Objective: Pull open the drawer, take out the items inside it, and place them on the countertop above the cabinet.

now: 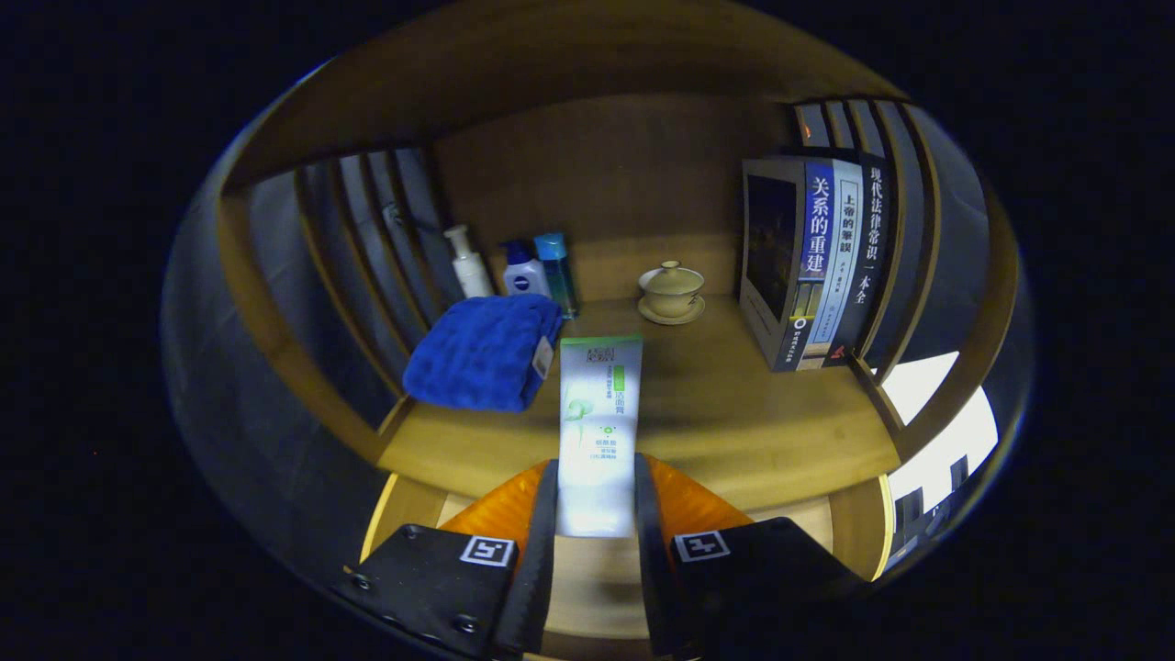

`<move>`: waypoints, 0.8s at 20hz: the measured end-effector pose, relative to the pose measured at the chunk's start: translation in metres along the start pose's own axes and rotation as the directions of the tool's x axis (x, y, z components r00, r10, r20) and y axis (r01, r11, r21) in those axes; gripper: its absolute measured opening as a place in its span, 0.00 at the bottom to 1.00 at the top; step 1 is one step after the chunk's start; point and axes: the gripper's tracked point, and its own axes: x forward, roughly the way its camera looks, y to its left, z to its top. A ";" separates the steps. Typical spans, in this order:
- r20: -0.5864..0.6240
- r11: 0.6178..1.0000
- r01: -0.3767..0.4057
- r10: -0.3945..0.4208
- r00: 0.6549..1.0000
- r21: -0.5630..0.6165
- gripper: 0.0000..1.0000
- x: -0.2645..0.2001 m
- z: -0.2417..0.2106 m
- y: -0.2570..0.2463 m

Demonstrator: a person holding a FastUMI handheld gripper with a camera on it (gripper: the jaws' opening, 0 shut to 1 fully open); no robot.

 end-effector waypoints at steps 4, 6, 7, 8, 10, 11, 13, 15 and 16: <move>-0.040 0.998 0.052 -0.051 0.998 0.037 0.50 0.038 -0.014 -0.006; -0.052 0.997 0.053 -0.050 0.997 0.062 0.50 0.047 -0.021 -0.006; -0.052 0.996 0.063 -0.060 0.997 0.058 0.50 0.050 -0.024 -0.009; -0.054 0.996 0.080 -0.078 0.995 0.041 0.50 0.053 -0.027 -0.012; -0.064 0.995 0.102 -0.101 0.993 0.011 0.50 0.053 -0.032 -0.017; -0.042 0.995 0.103 -0.102 0.994 0.009 0.52 0.057 -0.031 -0.017; -0.047 0.996 0.090 -0.089 0.995 0.010 0.53 0.053 -0.031 -0.014; -0.035 0.996 0.085 -0.084 0.996 0.016 0.64 0.052 -0.030 -0.013; -0.033 0.996 0.087 -0.086 0.996 0.013 0.73 0.051 -0.031 -0.014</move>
